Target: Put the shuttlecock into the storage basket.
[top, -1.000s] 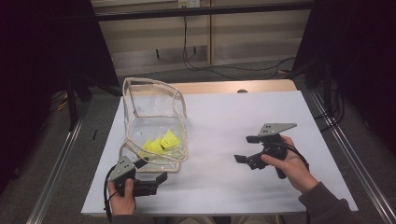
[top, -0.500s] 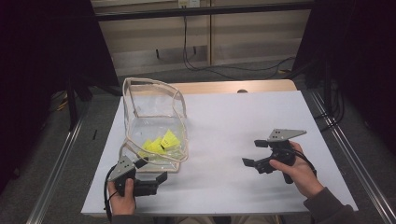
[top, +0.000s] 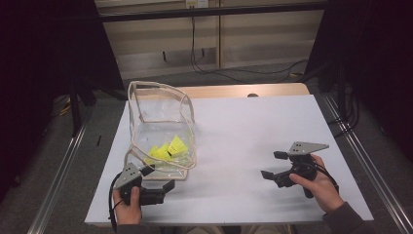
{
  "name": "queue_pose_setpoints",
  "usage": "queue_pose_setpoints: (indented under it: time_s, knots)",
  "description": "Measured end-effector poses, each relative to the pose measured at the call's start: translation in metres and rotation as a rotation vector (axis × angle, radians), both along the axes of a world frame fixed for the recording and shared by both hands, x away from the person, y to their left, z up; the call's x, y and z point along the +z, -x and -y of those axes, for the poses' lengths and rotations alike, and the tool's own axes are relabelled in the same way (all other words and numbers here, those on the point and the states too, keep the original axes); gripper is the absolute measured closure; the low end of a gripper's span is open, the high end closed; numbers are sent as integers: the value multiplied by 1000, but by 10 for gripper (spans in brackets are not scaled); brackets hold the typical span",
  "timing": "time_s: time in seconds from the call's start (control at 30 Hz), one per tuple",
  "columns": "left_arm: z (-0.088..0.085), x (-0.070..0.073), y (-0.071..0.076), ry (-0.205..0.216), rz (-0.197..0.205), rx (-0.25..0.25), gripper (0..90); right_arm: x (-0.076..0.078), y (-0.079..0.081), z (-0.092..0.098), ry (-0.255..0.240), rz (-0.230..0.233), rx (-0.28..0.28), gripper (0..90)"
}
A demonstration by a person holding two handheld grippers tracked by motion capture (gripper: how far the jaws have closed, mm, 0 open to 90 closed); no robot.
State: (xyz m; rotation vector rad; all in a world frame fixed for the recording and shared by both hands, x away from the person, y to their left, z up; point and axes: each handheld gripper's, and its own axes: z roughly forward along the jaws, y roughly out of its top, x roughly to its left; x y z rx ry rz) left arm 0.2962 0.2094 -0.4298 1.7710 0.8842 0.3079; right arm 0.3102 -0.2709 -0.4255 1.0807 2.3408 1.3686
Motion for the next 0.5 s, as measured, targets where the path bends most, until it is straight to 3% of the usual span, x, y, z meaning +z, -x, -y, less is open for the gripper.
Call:
queue_pose_setpoints:
  time_s: [0.5]
  knots:
    - [-1, 0, 0, -8, -1, 8, 34, -19, 18, 28, -6, 8, -55, 83]
